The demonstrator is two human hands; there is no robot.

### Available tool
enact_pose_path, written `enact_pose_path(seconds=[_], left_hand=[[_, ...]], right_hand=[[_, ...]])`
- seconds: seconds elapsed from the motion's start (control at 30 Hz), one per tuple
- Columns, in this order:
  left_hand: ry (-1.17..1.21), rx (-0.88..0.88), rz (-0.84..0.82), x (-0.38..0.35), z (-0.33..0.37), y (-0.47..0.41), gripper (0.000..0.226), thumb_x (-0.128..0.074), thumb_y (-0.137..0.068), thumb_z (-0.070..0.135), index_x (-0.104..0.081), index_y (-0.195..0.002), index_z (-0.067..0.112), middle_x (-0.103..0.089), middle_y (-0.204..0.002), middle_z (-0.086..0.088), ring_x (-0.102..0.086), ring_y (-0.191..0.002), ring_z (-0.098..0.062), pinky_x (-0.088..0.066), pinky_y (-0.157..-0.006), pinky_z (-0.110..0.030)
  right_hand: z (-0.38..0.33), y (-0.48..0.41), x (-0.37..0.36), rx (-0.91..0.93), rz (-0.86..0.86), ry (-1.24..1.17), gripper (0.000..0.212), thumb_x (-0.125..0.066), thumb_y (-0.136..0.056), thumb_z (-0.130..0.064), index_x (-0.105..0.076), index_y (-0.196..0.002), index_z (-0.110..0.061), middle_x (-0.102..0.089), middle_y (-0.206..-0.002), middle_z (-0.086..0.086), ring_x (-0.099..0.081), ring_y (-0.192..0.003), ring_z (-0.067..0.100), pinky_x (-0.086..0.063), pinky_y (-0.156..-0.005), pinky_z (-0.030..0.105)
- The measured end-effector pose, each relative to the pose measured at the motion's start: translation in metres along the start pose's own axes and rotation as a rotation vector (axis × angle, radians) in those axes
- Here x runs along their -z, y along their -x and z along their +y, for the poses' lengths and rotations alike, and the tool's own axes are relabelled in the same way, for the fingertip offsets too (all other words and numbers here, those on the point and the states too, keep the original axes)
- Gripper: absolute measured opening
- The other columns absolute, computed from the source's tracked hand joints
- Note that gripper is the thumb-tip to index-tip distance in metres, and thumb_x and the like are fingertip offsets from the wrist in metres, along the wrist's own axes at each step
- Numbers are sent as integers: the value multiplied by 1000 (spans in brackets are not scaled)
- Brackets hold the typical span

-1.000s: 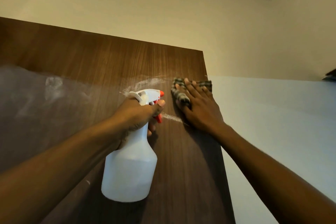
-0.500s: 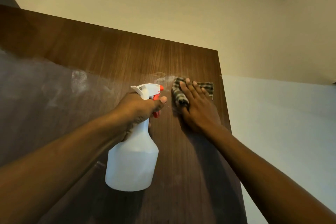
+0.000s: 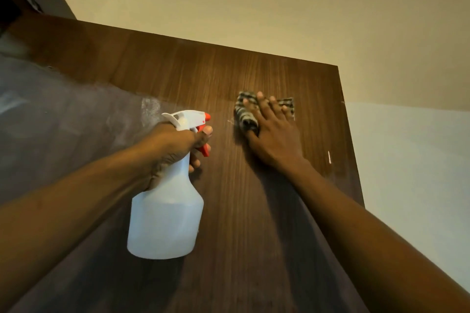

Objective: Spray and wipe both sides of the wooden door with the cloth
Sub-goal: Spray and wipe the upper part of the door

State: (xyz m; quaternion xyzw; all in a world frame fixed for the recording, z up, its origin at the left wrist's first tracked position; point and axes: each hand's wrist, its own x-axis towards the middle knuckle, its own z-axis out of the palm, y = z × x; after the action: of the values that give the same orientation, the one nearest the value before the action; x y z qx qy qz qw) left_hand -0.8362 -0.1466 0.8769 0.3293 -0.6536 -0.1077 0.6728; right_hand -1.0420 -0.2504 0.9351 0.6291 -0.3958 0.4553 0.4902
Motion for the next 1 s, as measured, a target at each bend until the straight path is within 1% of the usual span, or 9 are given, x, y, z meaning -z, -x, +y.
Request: enact_pose_path(seconds=[0.13,0.23,0.33,0.4,0.53,0.63,0.73,0.9,1.0], left_hand=[[9,-37,-17,18,-1,8,36,-61,-85,38,-54,-118,25,-69,-90,-14,-58,-55,-19,-50,-48,-25],[-11,-19,-46,31,-6,13,40,-62,-83,41,-57,-117,21,-69,-91,-16,-59,-59,-21,-50,-50,-26],[-45,19,-39,58,-9,14,43,-62,-80,45,-60,-111,15,-69,-94,-15,-61,-64,-23,-51,-57,-29],[-63,3,-24,78,-8,15,41,-62,-80,46,-61,-105,14,-70,-91,-12,-61,-62,-21,-51,-54,-27],[-89,-24,21,110,-10,12,42,-67,-75,45,-59,-108,19,-67,-84,-8,-59,-65,-20,-48,-51,-25],[-135,33,131,136,-20,7,44,-72,-75,40,-54,-109,17,-62,-88,-9,-58,-74,-22,-45,-51,-24],[-99,33,101,160,-31,6,39,-68,-80,40,-58,-105,12,-67,-89,-10,-59,-65,-20,-46,-50,-25],[-58,62,15,195,-37,13,33,-63,-84,39,-63,-102,12,-70,-90,-15,-59,-59,-23,-49,-54,-27],[-46,48,5,211,-36,17,32,-62,-85,38,-61,-106,14,-69,-92,-15,-59,-62,-23,-49,-55,-27]], right_hand=[[9,72,-5,145,-14,3,64,-25,-95,-56,2,-152,-43,-4,-165,-4,-2,-151,21,-2,-122,46],[40,86,-3,-75,41,-1,67,-25,-93,-58,-15,-154,-32,-16,-163,2,-13,-150,27,-8,-121,51],[29,39,3,-287,39,-18,63,-25,-97,-60,-5,-153,-40,-12,-164,3,-8,-151,29,-6,-121,54],[2,2,3,-310,27,-19,62,-25,-99,-59,-4,-154,-42,-7,-165,1,-3,-151,28,-2,-120,56],[-68,-23,-3,-175,7,13,65,-29,-97,-57,-1,-154,-40,-2,-165,-3,-2,-151,23,-4,-120,55],[-117,11,-11,49,-72,36,68,-29,-97,-59,14,-147,-46,8,-164,-6,8,-150,20,2,-121,52],[-124,64,-11,144,-123,9,66,-26,-95,-56,11,-149,-49,7,-163,-8,11,-151,18,5,-121,50],[-101,50,-1,-275,-70,22,66,-18,-93,-57,13,-148,-40,1,-165,-2,1,-151,25,0,-122,50],[-122,-6,0,-358,-18,4,66,-16,-94,-59,2,-154,-40,-2,-165,1,-1,-151,28,-2,-121,54]])
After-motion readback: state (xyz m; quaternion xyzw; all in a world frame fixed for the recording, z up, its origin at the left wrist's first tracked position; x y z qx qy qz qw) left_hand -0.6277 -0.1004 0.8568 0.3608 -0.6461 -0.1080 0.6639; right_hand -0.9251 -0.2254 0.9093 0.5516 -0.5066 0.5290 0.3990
